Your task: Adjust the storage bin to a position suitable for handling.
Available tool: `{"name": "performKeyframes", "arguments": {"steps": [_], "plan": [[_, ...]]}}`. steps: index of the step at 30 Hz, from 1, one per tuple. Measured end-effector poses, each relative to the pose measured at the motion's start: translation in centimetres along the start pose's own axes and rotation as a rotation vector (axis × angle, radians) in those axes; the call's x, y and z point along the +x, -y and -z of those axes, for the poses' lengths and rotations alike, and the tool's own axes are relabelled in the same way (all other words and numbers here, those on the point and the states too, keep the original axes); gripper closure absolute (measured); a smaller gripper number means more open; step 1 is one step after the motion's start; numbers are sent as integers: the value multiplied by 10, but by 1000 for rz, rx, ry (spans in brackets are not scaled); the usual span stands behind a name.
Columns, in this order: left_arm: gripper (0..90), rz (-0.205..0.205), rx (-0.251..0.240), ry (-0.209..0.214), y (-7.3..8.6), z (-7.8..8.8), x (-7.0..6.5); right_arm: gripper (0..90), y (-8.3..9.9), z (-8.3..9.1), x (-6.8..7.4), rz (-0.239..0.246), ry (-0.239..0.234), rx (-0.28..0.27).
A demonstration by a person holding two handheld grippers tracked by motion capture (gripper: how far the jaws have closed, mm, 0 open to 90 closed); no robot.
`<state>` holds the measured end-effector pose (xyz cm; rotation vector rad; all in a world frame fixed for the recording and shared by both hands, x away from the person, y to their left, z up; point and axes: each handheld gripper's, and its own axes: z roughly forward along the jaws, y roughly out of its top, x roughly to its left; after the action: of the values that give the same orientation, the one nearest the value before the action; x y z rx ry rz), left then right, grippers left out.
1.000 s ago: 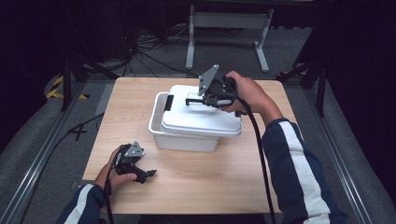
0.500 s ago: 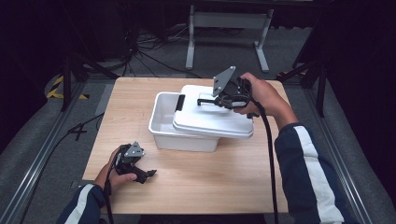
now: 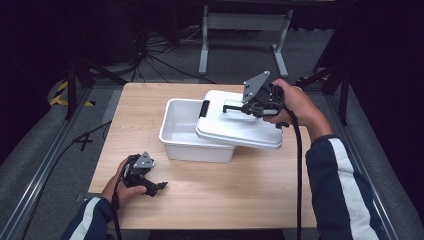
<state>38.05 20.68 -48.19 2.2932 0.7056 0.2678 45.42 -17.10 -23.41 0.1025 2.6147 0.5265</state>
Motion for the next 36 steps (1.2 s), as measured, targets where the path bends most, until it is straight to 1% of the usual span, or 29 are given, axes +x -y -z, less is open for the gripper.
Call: {"name": "performKeyframes", "arguments": {"steps": [1, 2, 3, 4, 11, 14, 15, 16, 18, 22, 25, 28, 33, 34, 36], "plan": [[5, 0, 0, 0, 0, 0, 0, 847, 2, 1, 0, -8, -1, 2], [5, 0, -1, 0, 0, 0, 0, 847, 3, 2, 0, -3, 3, 1], [5, 0, 0, 0, 0, 0, 0, 847, 6, 3, 0, -13, 7, -1], [5, 0, 0, 0, 0, 0, 0, 846, 8, 4, -1, -10, 7, -1], [5, 0, 0, 0, 0, 0, 0, 846, 21, 12, -1, -28, 18, 6], [5, 1, 0, -1, 0, 0, 0, 846, 29, 17, -1, -35, 27, -1], [5, 1, 0, -1, 0, 0, 0, 846, 29, 17, -1, -35, 27, -1], [5, 4, 2, -1, 0, 0, 0, 846, 33, 19, -2, -39, 32, -1], [5, 4, 3, -1, 0, 0, 0, 846, 35, 20, -2, -43, 34, -1], [5, 5, 3, -1, 0, 0, 0, 846, 46, 26, -3, -59, 46, 0], [5, -1, 5, 0, 0, 0, 0, 846, 55, 31, -3, -72, 54, -2], [5, 1, 5, -1, 0, 0, 0, 846, 64, 36, -3, -93, 63, -4], [5, -1, 5, -1, 0, 0, 0, 846, 77, 41, -3, -110, 73, -1], [5, 0, 2, -1, 0, 0, 0, 846, 80, 42, -3, -120, 79, -1], [5, 3, 4, -1, 0, 0, 0, 846, 83, 43, -3, -121, 77, -5]]}}
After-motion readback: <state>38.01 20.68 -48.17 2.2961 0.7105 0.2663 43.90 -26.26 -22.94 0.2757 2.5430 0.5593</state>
